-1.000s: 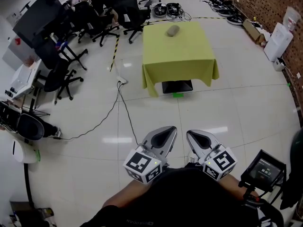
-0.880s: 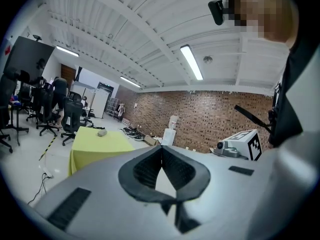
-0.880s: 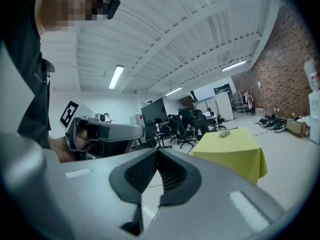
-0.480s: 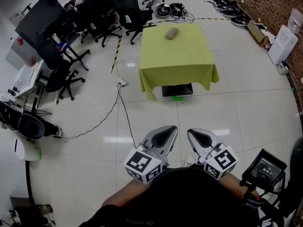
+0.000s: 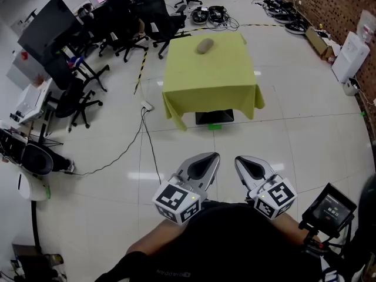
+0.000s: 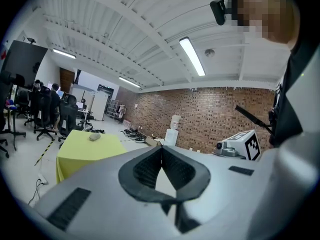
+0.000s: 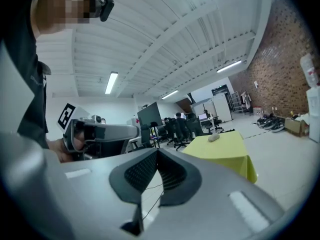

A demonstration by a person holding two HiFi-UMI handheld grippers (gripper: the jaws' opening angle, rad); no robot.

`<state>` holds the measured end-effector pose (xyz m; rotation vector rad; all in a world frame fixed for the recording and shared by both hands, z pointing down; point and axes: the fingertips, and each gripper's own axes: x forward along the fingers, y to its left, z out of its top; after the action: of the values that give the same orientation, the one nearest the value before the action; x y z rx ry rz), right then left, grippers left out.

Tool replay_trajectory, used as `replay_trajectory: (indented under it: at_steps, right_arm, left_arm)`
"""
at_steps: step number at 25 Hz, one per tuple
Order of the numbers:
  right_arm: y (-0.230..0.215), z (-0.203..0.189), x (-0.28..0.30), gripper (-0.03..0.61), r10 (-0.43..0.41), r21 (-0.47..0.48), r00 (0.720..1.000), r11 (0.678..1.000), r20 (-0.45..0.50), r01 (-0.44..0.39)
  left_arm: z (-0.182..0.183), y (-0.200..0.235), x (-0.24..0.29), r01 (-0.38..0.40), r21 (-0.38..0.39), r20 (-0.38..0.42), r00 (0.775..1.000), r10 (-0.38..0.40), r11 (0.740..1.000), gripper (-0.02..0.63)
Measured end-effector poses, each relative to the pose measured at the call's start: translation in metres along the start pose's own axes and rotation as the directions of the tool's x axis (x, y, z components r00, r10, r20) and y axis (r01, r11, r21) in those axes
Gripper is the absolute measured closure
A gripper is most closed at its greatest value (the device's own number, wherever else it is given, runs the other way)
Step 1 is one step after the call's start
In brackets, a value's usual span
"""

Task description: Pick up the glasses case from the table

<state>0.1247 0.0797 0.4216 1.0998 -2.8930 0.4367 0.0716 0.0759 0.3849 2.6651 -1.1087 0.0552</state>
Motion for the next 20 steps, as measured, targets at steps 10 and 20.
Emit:
replay_trajectory:
  at_steps: [10, 20]
  right_arm:
    - [-0.033, 0.001, -0.006, 0.577, 0.011, 0.025, 0.999, 1.0, 0.038, -0.012]
    - [-0.031, -0.005, -0.003, 0.577, 0.021, 0.039, 0.999, 0.999, 0.024, -0.022]
  left_arm:
    - [-0.001, -0.003, 0.034, -0.013, 0.027, -0.017, 1.0, 0.013, 1.0, 0.607]
    - [-0.007, 0.003, 0.031, -0.029, -0.002, -0.031, 0.999, 0.029, 1.0, 0.607]
